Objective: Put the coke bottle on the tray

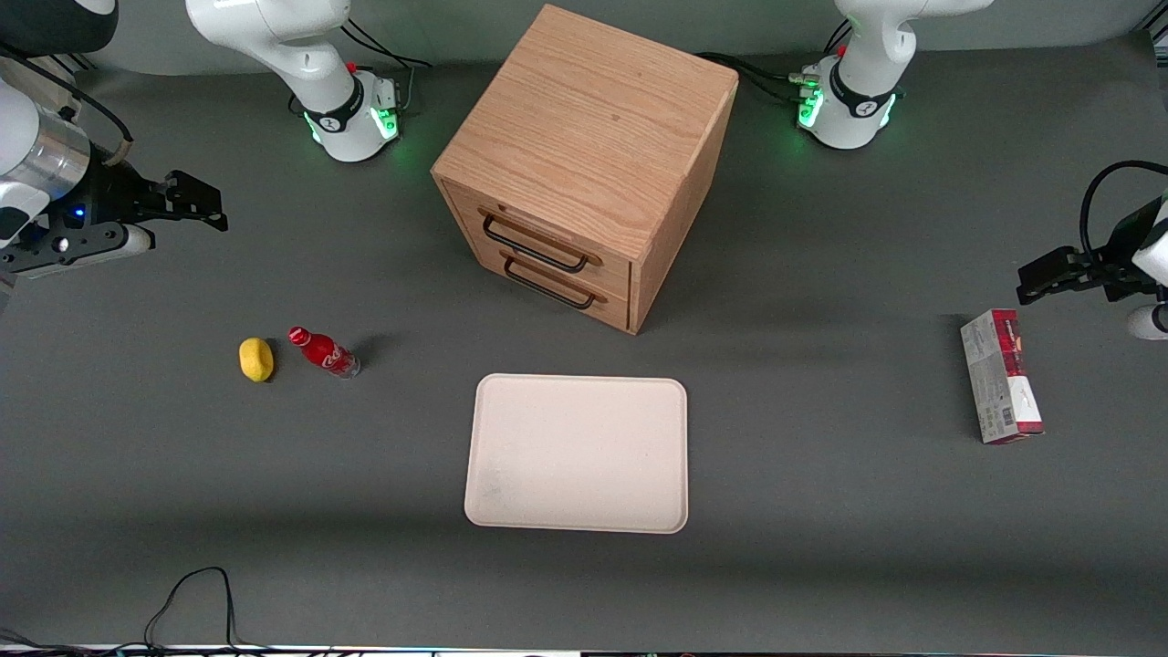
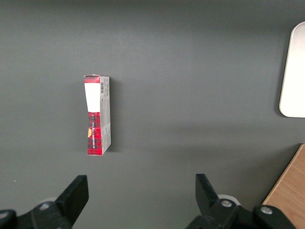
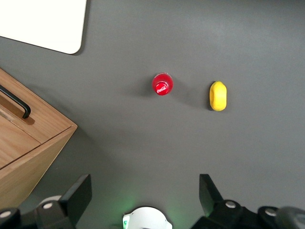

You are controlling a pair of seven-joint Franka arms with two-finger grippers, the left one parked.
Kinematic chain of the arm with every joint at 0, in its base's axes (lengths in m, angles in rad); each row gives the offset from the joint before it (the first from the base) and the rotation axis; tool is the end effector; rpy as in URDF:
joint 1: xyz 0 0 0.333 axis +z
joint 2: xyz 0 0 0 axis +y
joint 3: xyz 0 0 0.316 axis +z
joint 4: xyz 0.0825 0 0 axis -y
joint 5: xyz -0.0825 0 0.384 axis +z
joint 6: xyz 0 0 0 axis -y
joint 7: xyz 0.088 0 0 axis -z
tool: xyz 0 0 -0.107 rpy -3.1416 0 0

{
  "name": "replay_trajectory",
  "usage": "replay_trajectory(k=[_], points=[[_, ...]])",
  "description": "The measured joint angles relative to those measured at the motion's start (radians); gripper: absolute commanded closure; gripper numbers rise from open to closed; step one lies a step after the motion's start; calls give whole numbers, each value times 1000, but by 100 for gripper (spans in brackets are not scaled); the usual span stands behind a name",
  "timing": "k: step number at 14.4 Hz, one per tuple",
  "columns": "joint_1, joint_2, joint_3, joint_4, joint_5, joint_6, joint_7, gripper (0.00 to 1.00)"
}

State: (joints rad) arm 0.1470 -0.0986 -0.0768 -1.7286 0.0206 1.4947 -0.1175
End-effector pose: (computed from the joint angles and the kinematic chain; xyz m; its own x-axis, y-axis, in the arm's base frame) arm 0.5107 0.0364 0.5972 0.9732 0.1888 -0.1309 0.1846 -0.9818 -0.0438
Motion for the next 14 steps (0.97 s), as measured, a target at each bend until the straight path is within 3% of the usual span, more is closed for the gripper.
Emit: replay_trajectory(k=[14], points=[[1,8,2,22,0,-4,11,0]])
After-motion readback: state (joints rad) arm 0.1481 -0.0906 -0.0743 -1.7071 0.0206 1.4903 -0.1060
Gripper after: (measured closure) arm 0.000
